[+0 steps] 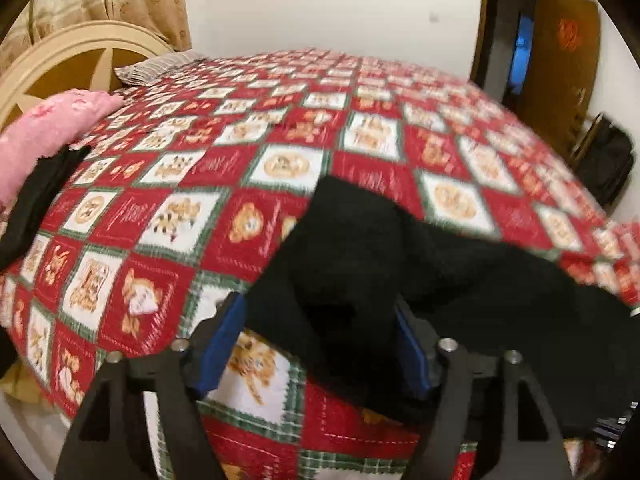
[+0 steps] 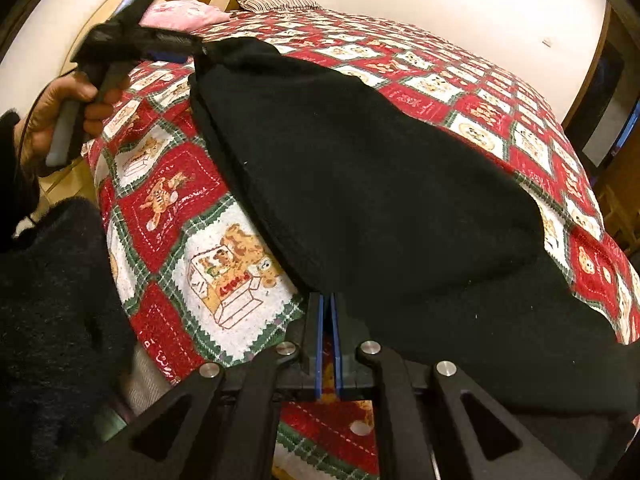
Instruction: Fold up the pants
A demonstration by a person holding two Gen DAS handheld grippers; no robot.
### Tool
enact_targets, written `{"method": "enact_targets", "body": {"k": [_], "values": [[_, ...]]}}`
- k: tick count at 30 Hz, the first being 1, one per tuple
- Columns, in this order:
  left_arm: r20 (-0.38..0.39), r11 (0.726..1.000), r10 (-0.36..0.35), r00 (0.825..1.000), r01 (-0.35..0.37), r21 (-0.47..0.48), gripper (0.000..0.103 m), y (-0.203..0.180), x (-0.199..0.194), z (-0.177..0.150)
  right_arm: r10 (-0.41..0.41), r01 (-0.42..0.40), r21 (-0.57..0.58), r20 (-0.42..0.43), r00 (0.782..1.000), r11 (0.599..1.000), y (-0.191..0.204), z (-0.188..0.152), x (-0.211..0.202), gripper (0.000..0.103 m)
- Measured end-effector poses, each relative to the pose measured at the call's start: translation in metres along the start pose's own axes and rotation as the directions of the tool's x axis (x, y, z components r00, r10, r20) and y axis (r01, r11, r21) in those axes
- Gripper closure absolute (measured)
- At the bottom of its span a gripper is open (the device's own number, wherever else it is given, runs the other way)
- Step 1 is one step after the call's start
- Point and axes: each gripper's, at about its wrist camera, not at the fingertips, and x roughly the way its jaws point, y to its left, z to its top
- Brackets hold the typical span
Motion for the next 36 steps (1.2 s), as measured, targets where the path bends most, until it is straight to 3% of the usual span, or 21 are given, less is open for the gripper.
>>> {"method": "enact_targets", "body": {"k": [4,8,13,16,17,20,23,25,29,31,33,36], "values": [[0.041,0.999,-0.040,0.998,0.041,-0.012,0.023,0.021,-0.017,0.011,0.061,-0.065,0.065,0.060,0.996,0.996,-0.018,0.012,-0.025,0.099],[0.078,0.999,-0.002,0.997,0.005,-0.035,0.023,0.038,-0.028,0.020,0.199,-0.229,0.168,0.178,0.964,0.959,-0.045,0.042,-0.044,0.095],[0.025,0.995,-0.042,0.999,0.045,-0.091,0.021,0.052,-0.021,0.019,0.210,-0.232,0.100,0.196,0.958,0.967,-0.029,0.088,-0.021,0.095],[-0.030,0.980,-0.153,0.988,0.147,-0.133,0.021,0.044,-0.009,0.009,0.227,-0.242,0.066,0.177,0.958,0.968,-0.009,0.109,0.006,0.095],[-0.054,0.965,-0.222,0.974,0.212,-0.153,0.021,0.037,-0.002,0.005,0.211,-0.223,0.055,0.171,0.962,0.973,-0.003,0.113,0.016,0.095],[-0.098,0.939,-0.312,0.945,0.292,-0.180,0.021,0.020,0.012,0.001,0.152,-0.161,0.050,0.147,0.977,0.986,0.002,0.114,0.034,0.095],[-0.131,0.895,-0.419,0.898,0.385,-0.226,0.021,0.008,0.023,-0.003,0.173,-0.189,0.114,0.134,0.976,0.975,-0.007,0.109,0.044,0.095],[-0.119,0.871,-0.460,0.880,0.422,-0.253,0.021,0.005,0.026,-0.001,0.180,-0.197,0.148,0.121,0.976,0.969,-0.012,0.103,0.050,0.095],[-0.047,0.769,-0.582,0.812,0.530,-0.357,0.021,0.008,0.033,0.007,0.216,-0.229,0.204,0.085,0.973,0.952,-0.013,0.092,0.065,0.095],[0.001,0.746,-0.587,0.809,0.542,-0.388,0.021,0.013,0.032,0.010,0.216,-0.233,0.220,0.099,0.971,0.947,-0.013,0.089,0.065,0.095],[0.063,0.736,-0.555,0.830,0.525,-0.427,0.022,0.023,0.031,0.012,0.210,-0.226,0.213,0.097,0.973,0.950,-0.012,0.088,0.064,0.095],[0.141,0.728,-0.499,0.855,0.502,-0.467,0.038,0.041,0.020,0.014,0.214,-0.230,0.204,0.098,0.972,0.952,-0.008,0.088,0.062,0.095]]}}
